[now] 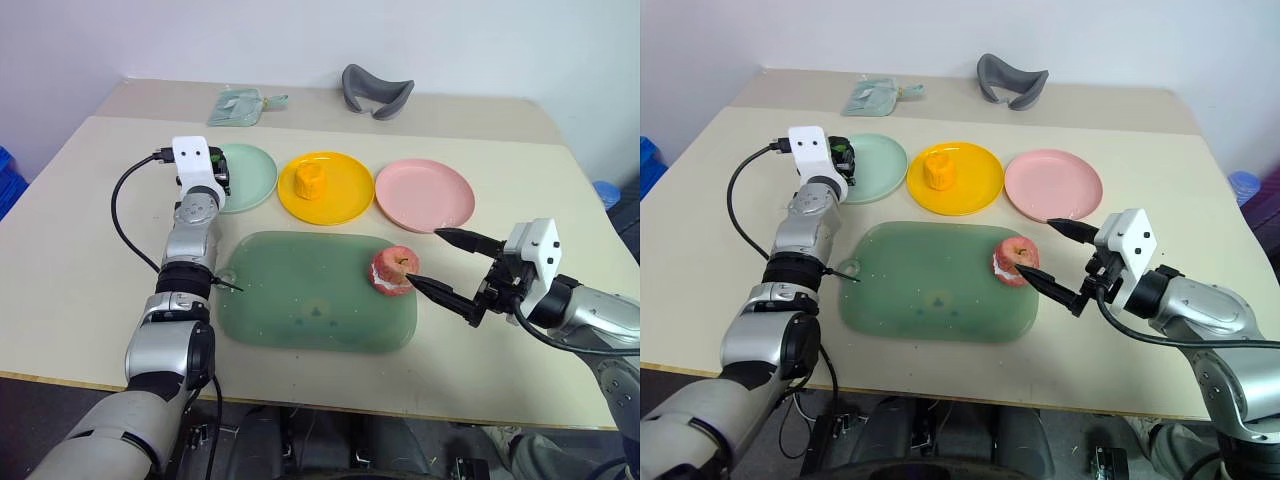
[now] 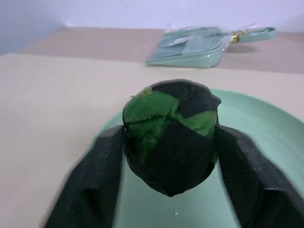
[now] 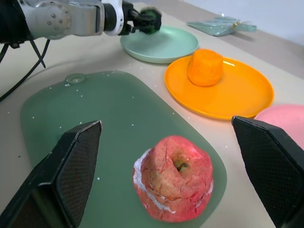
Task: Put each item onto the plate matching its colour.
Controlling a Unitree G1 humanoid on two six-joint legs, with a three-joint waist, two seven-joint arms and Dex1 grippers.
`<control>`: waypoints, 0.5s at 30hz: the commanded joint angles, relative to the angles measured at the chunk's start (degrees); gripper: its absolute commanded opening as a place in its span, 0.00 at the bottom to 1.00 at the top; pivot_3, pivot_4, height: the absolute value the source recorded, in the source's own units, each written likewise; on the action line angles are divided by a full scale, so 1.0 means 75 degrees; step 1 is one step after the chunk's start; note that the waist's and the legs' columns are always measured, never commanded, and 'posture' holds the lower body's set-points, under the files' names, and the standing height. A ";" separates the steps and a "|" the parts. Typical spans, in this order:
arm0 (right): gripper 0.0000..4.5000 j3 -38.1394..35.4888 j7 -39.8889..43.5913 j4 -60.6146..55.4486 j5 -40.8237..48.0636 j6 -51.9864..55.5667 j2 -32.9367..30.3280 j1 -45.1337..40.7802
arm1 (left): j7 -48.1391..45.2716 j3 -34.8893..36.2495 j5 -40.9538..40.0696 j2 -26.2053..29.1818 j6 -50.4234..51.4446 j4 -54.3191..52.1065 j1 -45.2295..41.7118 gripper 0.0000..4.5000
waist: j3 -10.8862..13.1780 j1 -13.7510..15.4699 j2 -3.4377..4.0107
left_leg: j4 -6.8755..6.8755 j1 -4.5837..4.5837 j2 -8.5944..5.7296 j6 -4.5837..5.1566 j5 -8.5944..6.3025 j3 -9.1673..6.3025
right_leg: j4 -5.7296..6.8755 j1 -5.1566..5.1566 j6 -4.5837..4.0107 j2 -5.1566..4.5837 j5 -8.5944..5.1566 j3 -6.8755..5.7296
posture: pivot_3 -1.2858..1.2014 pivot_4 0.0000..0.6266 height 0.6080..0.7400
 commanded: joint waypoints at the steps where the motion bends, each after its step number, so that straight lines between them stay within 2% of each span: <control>1: 1.00 -0.0089 -0.0024 -0.0093 -0.0019 -0.0181 0.0061 -0.0006 | -0.0186 0.0067 -0.0103 0.0089 -0.0224 -0.0134 -0.0169 0.99 | 0.0000 0.0009 -0.0001 | 0.0000 0.0000 0.0000 0.0000 0.0000 0.0002 | 0.0000 0.0000 0.0000 0.0000 0.0000 -0.0001 | 0.52 0.24 1.00; 9: 1.00 -0.0159 0.0061 -0.0123 0.0075 -0.0305 0.0193 0.0041 | -0.1420 0.0112 -0.0571 0.0459 0.0107 -0.1912 0.0893 0.99 | 0.0000 -0.0037 -0.0002 | -0.0002 0.0000 0.0001 -0.0004 0.0002 0.0013 | 0.0004 -0.0003 0.0001 0.0001 -0.0001 -0.0001 | 0.52 0.24 1.00; 12: 1.00 -0.0117 0.0131 -0.0090 0.0103 -0.0403 0.0285 -0.0041 | -0.2224 0.0102 -0.0980 0.0627 0.0381 -0.2853 0.1362 0.99 | 0.0000 -0.0024 -0.0002 | -0.0002 0.0000 0.0002 -0.0005 0.0003 0.0014 | 0.0006 -0.0005 0.0001 0.0001 -0.0001 -0.0001 | 0.52 0.24 1.00; 15: 1.00 -0.0070 0.0211 -0.0052 0.0184 -0.0527 0.0398 -0.0184 | -0.3629 -0.0276 -0.1512 0.0716 0.0503 -0.3994 0.1819 0.99 | 0.0000 0.0021 -0.0002 | 0.0001 -0.0001 0.0002 -0.0005 0.0003 0.0015 | 0.0005 -0.0001 0.0001 0.0000 -0.0001 -0.0002 | 0.52 0.24 1.00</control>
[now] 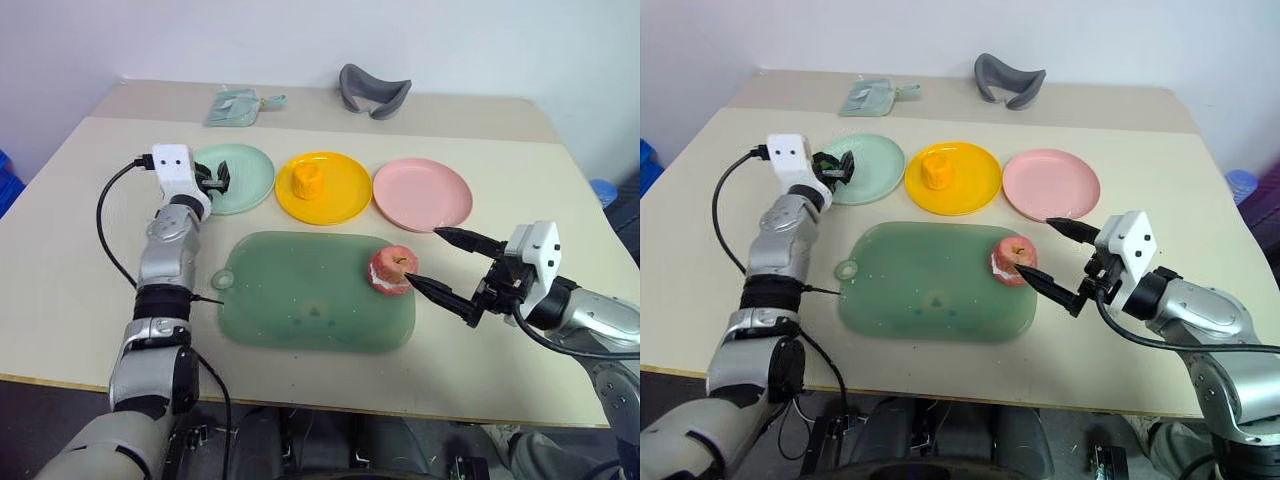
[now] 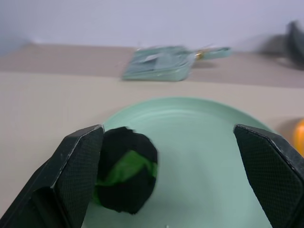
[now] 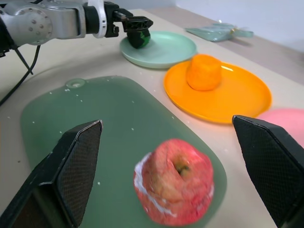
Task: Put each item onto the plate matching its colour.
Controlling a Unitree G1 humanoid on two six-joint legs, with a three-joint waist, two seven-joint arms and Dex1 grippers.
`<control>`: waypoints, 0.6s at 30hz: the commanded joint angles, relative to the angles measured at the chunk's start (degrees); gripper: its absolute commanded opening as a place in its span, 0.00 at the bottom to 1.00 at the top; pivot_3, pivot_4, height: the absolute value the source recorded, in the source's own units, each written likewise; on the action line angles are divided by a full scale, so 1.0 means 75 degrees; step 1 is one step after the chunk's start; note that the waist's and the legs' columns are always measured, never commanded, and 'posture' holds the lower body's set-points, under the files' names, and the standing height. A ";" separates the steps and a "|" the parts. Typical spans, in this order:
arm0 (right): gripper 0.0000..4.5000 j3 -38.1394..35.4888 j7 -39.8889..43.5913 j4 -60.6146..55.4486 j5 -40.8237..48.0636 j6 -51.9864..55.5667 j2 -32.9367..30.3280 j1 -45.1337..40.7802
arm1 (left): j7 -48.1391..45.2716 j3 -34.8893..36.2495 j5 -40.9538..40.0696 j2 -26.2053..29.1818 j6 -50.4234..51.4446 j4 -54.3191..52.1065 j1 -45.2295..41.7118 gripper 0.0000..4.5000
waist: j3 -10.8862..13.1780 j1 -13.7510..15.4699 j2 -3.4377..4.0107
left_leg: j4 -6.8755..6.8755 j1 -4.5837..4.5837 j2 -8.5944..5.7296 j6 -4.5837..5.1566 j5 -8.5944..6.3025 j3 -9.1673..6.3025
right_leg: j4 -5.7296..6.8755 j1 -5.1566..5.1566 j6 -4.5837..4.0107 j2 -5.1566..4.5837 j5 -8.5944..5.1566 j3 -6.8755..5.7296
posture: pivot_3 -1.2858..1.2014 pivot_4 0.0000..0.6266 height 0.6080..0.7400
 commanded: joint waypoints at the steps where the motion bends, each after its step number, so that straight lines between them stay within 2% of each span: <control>1: 1.00 -0.0073 0.0073 -0.0051 0.0242 -0.0225 0.0125 -0.0203 | -0.1743 -0.0576 -0.0503 0.0143 -0.0242 -0.1449 0.0287 0.99 | 0.0000 0.0012 -0.0001 | 0.0001 0.0000 -0.0001 0.0000 0.0000 -0.0001 | 0.0000 0.0003 0.0000 -0.0001 0.0000 0.0000 | 0.52 0.24 1.00; 5: 1.00 -0.0020 -0.0027 0.0082 0.0092 -0.0111 0.0056 -0.0284 | -0.4076 -0.1756 -0.1209 0.0561 0.1011 -0.2748 0.0691 0.99 | -0.0001 0.0002 0.0000 | 0.0001 0.0000 -0.0003 0.0000 0.0000 -0.0001 | -0.0001 0.0006 0.0000 -0.0001 0.0000 -0.0001 | 0.52 0.24 1.00; 9: 1.00 -0.0140 -0.0180 0.0129 0.0019 0.0209 -0.0185 -0.0157 | -0.5512 -0.2824 -0.1173 0.0707 0.1477 -0.2908 0.0375 0.99 | -0.0002 -0.0014 0.0002 | 0.0000 0.0001 -0.0004 0.0000 0.0000 0.0000 | 0.0001 0.0003 0.0000 0.0001 -0.0001 0.0000 | 0.52 0.24 1.00; 14: 1.00 -0.0206 -0.0422 -0.0136 0.0104 0.0564 -0.0272 0.0029 | -0.6396 -0.3617 -0.0670 0.0375 0.1082 -0.1944 -0.0396 0.99 | -0.0002 -0.0006 0.0002 | 0.0000 0.0001 -0.0004 0.0000 0.0000 -0.0002 | -0.0001 0.0003 0.0000 0.0001 -0.0001 0.0000 | 0.52 0.24 1.00; 18: 1.00 0.0226 -0.0849 -0.0275 -0.0186 0.0765 -0.0170 -0.0047 | -0.6605 -0.3416 -0.0786 0.0201 0.1039 -0.1773 -0.0618 0.99 | -0.0002 -0.0025 0.0002 | 0.0000 0.0000 -0.0005 0.0001 0.0000 -0.0027 | -0.0003 0.0002 0.0000 0.0000 -0.0001 0.0002 | 0.52 0.24 1.00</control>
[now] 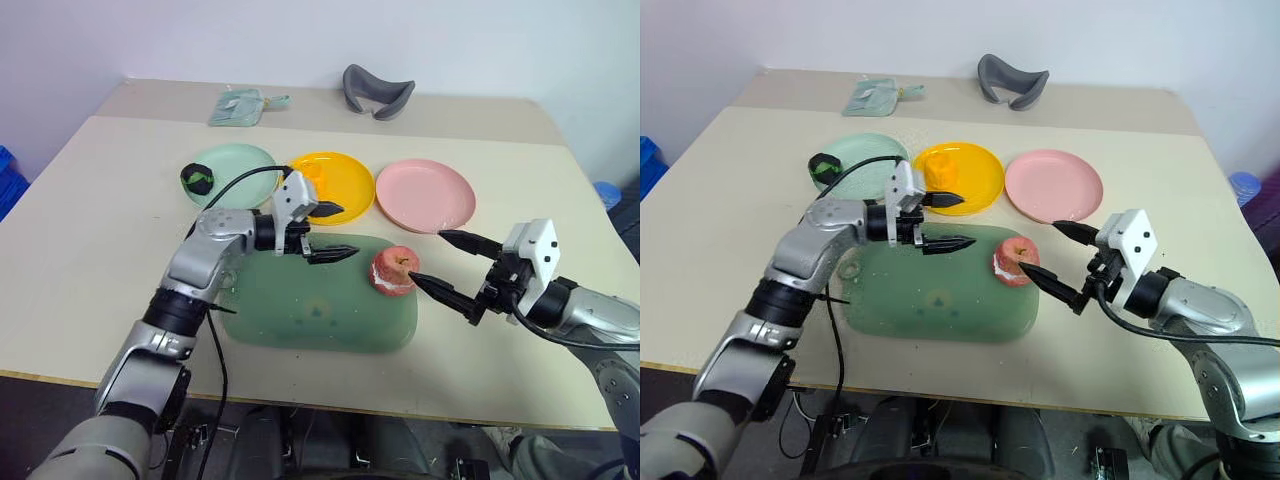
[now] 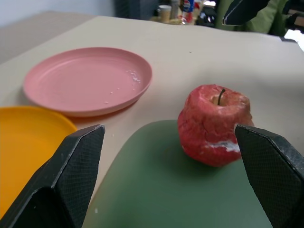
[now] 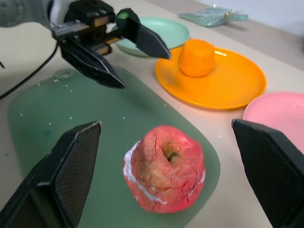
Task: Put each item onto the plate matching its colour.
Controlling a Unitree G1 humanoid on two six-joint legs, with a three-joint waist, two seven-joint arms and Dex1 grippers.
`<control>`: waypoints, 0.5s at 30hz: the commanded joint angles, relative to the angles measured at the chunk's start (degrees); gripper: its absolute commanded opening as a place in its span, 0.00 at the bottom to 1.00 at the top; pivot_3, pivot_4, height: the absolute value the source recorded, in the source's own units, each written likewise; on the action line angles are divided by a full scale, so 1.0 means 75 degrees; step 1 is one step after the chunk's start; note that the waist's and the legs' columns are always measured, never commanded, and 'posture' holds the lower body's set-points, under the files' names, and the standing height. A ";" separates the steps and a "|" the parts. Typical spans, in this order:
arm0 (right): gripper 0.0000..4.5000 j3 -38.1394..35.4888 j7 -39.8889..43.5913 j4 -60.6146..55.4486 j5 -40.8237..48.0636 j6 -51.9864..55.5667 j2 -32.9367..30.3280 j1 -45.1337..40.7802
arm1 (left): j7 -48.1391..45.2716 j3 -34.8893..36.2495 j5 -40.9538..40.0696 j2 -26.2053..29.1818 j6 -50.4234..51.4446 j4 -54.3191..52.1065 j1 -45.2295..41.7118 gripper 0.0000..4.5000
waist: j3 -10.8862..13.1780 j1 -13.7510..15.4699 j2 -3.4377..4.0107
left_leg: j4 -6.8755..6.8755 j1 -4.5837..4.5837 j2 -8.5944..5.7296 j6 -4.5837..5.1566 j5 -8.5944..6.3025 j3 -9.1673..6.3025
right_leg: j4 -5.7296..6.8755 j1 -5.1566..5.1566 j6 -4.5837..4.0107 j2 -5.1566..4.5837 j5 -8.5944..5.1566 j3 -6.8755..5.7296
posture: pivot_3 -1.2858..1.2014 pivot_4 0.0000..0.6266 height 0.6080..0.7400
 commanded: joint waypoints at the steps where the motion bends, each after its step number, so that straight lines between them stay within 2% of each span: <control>1: 1.00 0.0370 -0.0330 -0.0210 -0.0241 0.0070 0.0111 -0.0193 | -0.0273 0.0245 -0.0138 0.0098 -0.0117 -0.0278 -0.0038 0.99 | 0.0000 -0.0029 0.0000 | -0.0001 0.0000 0.0000 0.0000 0.0000 -0.0003 | 0.0001 -0.0001 0.0000 0.0001 0.0000 0.0000 | 0.52 0.24 1.00; 7: 1.00 0.1530 -0.0441 0.0815 -0.0975 -0.0128 0.0603 -0.1045 | -0.0698 0.0541 -0.0114 0.0872 -0.0693 -0.1323 0.1065 0.99 | -0.0001 -0.0169 0.0007 | -0.0008 0.0001 -0.0017 -0.0003 0.0002 -0.0053 | 0.0005 -0.0006 -0.0002 0.0007 -0.0001 0.0013 | 0.52 0.24 1.00; 15: 1.00 0.1948 0.0111 0.1579 -0.1279 -0.0530 0.0760 -0.1535 | -0.0670 0.0966 -0.0197 0.1742 -0.0564 -0.2257 0.2089 0.99 | -0.0001 -0.0057 0.0006 | -0.0003 -0.0004 -0.0023 -0.0003 0.0002 -0.0062 | 0.0006 -0.0004 -0.0002 0.0000 -0.0001 0.0013 | 0.52 0.24 1.00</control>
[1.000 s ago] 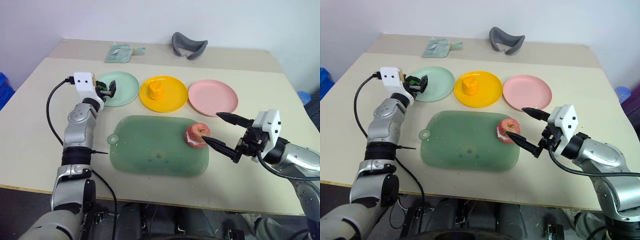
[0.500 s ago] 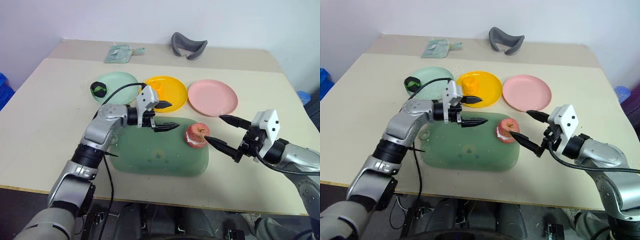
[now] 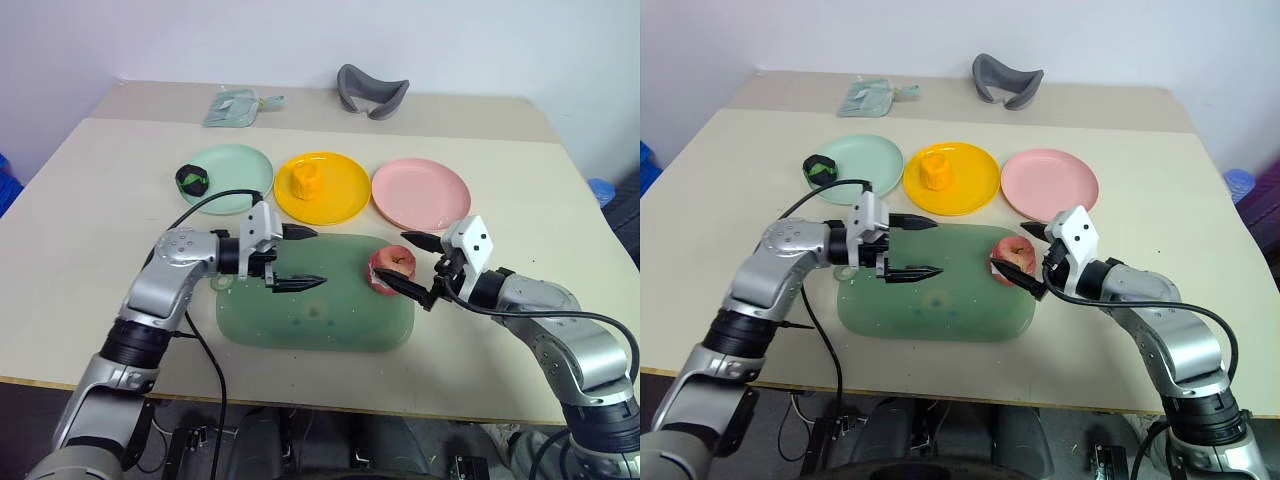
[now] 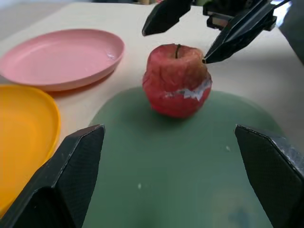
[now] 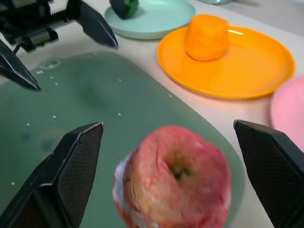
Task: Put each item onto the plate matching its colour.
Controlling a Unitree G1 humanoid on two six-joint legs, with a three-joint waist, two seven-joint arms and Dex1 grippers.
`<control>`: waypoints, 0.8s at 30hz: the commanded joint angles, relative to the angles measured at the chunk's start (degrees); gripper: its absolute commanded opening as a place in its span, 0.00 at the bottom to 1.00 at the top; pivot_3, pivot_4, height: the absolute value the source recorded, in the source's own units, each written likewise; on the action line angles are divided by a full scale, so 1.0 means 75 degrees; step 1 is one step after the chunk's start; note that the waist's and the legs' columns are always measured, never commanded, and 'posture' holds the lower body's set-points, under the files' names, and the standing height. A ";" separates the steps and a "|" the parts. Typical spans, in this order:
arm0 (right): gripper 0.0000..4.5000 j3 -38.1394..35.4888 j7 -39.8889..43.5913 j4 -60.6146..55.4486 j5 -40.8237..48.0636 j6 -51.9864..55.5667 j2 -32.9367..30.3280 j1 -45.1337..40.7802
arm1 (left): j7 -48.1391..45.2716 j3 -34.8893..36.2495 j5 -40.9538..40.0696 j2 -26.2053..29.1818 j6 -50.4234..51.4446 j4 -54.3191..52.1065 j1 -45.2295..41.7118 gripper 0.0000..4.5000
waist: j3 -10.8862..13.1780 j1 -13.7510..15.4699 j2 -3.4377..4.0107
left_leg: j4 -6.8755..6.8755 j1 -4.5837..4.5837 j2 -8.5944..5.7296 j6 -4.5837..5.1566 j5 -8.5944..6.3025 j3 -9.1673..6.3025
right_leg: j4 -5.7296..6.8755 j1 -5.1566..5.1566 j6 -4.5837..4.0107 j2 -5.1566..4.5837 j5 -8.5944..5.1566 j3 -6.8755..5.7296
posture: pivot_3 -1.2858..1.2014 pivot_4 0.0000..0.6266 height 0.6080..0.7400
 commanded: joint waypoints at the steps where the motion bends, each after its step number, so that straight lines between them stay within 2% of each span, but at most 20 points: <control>1: 1.00 0.0067 0.0241 0.0157 -0.0241 -0.0464 0.0036 -0.0058 | 0.0119 0.0266 -0.0029 0.0232 0.0001 -0.0472 0.0318 0.99 | 0.0000 0.0016 0.0000 | 0.0000 0.0000 0.0000 0.0000 0.0000 0.0001 | 0.0000 0.0000 0.0000 0.0000 0.0000 0.0000 | 0.52 0.24 1.00; 6: 1.00 0.0247 0.0342 0.0522 -0.0707 -0.1053 0.0162 0.0038 | 0.0399 0.0291 -0.0103 0.0231 0.0275 -0.0857 0.0555 0.99 | 0.0000 0.0073 0.0000 | 0.0001 0.0000 -0.0001 0.0000 0.0000 0.0001 | 0.0000 0.0000 0.0000 -0.0001 0.0000 0.0000 | 0.52 0.24 1.00; 24: 1.00 0.0254 0.0508 0.0892 -0.1126 -0.1575 0.0345 0.0429 | 0.0391 0.0135 0.0220 0.0112 -0.0366 -0.0239 0.0552 0.99 | 0.0000 0.0061 0.0000 | 0.0000 0.0000 -0.0001 0.0000 0.0000 0.0003 | 0.0000 0.0000 0.0000 0.0000 0.0000 0.0000 | 0.52 0.24 1.00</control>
